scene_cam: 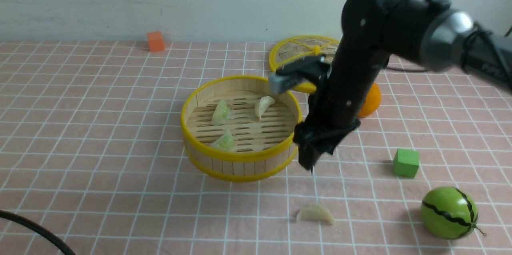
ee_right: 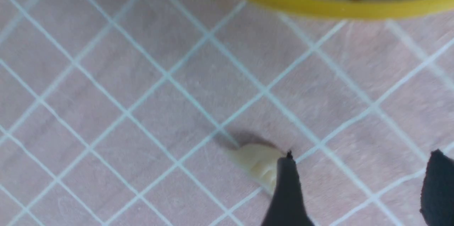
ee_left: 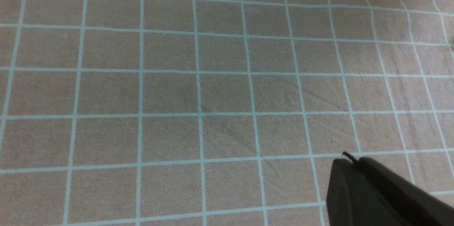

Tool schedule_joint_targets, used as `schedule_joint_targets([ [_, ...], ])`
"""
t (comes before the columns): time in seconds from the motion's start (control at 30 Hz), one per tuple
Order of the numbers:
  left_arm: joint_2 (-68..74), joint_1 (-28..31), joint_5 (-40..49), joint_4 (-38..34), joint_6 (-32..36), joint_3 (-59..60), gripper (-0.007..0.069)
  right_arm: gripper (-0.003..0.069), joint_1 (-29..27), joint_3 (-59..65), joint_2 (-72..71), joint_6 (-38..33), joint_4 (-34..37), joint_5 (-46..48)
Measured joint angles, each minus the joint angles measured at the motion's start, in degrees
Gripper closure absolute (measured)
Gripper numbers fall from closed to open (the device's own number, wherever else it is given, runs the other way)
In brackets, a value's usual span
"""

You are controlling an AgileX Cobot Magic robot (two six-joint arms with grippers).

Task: Put the dumplings into the steamer on the table with the pink tablecloth.
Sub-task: 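Reach for and grasp a dumpling lying on the table beside the steamer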

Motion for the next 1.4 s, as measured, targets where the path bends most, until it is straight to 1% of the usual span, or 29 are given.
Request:
schedule_joint_targets([
  [0.13, 0.00, 0.00, 0.15, -0.33, 0.00, 0.00, 0.0621, 0.0184, 0.20, 4.10, 1.48, 0.00, -0.71, -0.64],
  [0.23, 0.00, 0.00, 0.27, -0.42, 0.00, 0.00, 0.0620, 0.0189, 0.20, 4.77, 2.23, 0.00, 0.09, -0.80],
  [0.4, 0.00, 0.00, 0.38, -0.53, 0.00, 0.00, 0.0612, 0.0244, 0.15, 4.77, 2.77, 0.00, 2.14, 0.44],
  [0.5, 0.00, 0.00, 0.38, -0.53, 0.00, 0.00, 0.0608, 0.0260, 0.15, 4.72, 2.84, 0.00, 2.89, 1.19],
  [0.63, 0.00, 0.00, 0.38, -0.58, 0.00, 0.00, 0.0607, 0.0256, 0.34, 4.08, 1.80, 0.02, 2.89, 0.00],
  [0.83, 0.00, 0.00, 0.38, -0.57, 0.00, 0.00, 0.0607, 0.0228, 1.54, 3.48, -0.90, 0.07, 2.94, -0.47],
  [1.0, 0.00, 0.00, 0.38, -0.57, 0.00, 0.01, 0.0605, 0.0214, 1.72, 4.15, 1.49, 0.07, 0.93, -0.59],
  [1.1, 0.00, 0.00, 0.38, -0.57, 0.00, 0.01, 0.0601, 0.0216, 1.72, 4.48, 3.47, 0.07, 1.68, -0.01],
  [1.17, 0.00, 0.00, 0.38, -0.57, 0.00, 0.01, 0.0597, 0.0230, 1.85, 4.48, 4.21, 0.07, 3.00, 1.06],
  [1.2, 0.00, 0.00, 0.38, -0.57, 0.00, 0.01, 0.0595, 0.0260, 1.91, 4.48, 4.82, 0.07, 3.64, 1.14],
  [1.23, 0.00, 0.00, 0.38, -0.57, 0.00, 0.01, 0.0595, 0.0269, 1.91, 4.48, 4.99, 0.07, 3.65, 1.01],
  [1.33, 0.00, 0.00, 0.38, -0.57, 0.00, 0.01, 0.0592, 0.0405, 1.85, 4.48, 5.73, 0.07, 2.63, -0.04],
  [1.4, 0.00, 0.00, 0.38, -0.57, 0.00, 0.01, 0.0589, 0.0464, 1.85, 4.48, 5.73, 0.07, 2.50, -0.16],
])
